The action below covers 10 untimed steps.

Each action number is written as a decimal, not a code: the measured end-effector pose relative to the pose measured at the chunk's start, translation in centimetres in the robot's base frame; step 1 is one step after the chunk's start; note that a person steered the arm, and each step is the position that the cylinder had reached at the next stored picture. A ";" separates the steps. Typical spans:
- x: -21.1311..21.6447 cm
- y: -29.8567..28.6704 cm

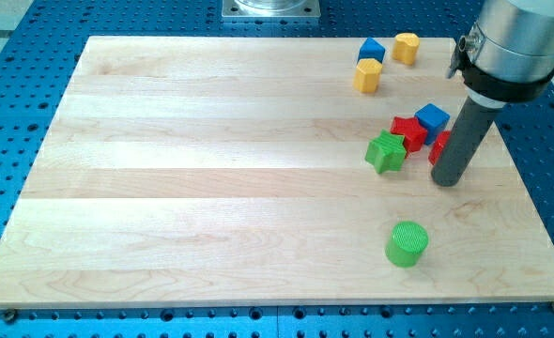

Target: Push the green circle right to the green star

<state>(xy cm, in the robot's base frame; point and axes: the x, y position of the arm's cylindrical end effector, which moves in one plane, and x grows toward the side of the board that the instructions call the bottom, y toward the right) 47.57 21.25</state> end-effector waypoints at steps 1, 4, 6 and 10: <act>5.4 3.6; 7.7 -9.9; 3.6 -3.1; 0.6 -0.5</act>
<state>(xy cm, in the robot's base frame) 48.12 20.72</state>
